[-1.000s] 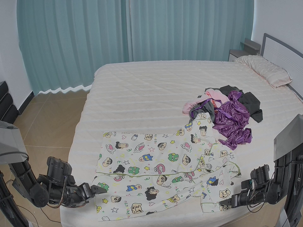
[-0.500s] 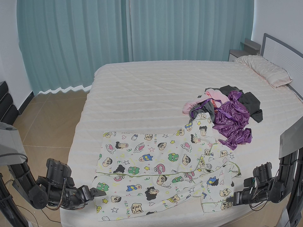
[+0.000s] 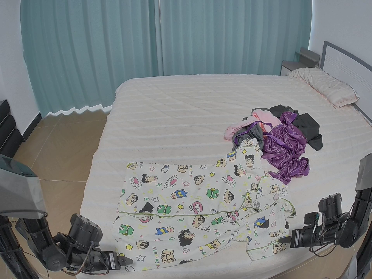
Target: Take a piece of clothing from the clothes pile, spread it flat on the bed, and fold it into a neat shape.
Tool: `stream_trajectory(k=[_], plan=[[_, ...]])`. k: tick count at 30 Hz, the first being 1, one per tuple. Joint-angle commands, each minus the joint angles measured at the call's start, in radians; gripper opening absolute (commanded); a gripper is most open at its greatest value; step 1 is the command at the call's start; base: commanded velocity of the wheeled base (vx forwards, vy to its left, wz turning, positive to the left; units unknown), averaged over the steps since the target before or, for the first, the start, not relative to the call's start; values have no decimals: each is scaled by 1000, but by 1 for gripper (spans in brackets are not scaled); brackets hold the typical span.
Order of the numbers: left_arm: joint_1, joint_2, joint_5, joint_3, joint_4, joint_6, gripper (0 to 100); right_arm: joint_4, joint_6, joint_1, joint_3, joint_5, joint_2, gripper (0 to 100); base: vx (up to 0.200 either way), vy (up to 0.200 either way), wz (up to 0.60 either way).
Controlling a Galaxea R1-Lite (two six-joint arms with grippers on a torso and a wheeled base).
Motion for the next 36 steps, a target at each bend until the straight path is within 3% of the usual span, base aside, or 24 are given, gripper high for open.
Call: stream_trajectory(k=[1,2,5,9,13,25,26,36], plan=[[-92,99,75,-4,-12,-1,100,-17,33,-2,17,19,-68,0,0,0,0],[-133,132,119,-1,-33,-6,100,-36,81,1,17,58,-116,0,0,0,0],[-169,147,127,-4,-61,-7,100,-61,118,1,17,85,-173,0,0,0,0],[-184,162,137,-17,-72,-15,100,-76,136,1,17,85,-200,0,0,0,0],[-207,214,217,-59,-75,-47,100,-78,139,3,17,87,-215,0,0,0,0],[-224,224,228,-99,-83,-75,100,-86,147,1,17,96,-228,0,0,0,0],[-227,225,231,-97,-83,-75,0,-86,148,-2,17,102,-226,0,0,0,0],[-242,208,234,-65,-84,-125,0,-79,150,-5,17,101,-222,0,0,0,0]])
